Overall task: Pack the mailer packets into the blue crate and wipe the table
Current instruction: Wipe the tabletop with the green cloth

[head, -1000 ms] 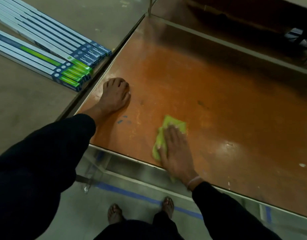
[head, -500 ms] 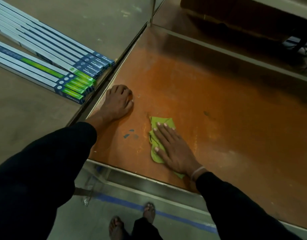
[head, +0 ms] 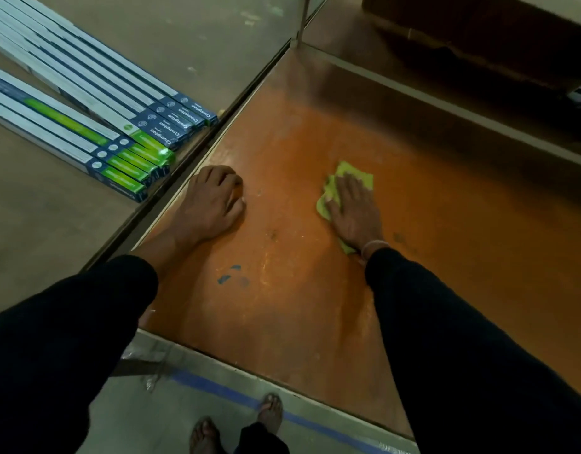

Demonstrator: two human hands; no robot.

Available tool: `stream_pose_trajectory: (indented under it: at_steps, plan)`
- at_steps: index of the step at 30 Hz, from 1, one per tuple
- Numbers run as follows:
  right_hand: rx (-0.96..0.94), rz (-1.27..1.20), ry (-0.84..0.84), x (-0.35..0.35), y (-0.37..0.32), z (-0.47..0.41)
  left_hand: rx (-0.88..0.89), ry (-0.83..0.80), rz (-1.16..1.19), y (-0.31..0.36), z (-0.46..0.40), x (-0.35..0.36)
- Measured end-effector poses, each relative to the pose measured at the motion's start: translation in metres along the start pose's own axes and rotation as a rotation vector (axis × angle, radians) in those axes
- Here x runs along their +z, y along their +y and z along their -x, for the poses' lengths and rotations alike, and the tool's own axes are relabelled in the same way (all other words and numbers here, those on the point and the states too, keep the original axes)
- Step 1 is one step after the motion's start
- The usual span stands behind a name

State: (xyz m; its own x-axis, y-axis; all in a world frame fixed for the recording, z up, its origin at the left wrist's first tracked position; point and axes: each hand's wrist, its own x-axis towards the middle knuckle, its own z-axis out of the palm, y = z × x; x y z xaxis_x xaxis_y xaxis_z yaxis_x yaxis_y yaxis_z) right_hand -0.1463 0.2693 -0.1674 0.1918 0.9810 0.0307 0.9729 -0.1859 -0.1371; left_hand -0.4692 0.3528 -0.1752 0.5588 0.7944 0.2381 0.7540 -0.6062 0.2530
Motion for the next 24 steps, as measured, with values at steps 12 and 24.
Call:
stream_pose_trajectory:
  at_steps: [12,24]
  plan:
    - [0.189,0.015,0.008,0.005,0.026,-0.113,0.013,0.017,-0.082,-0.013,-0.02,0.0]
    - [0.01,0.013,-0.004,0.009,-0.018,-0.202,-0.1,0.079,-0.041,-0.015,-0.021,0.005]
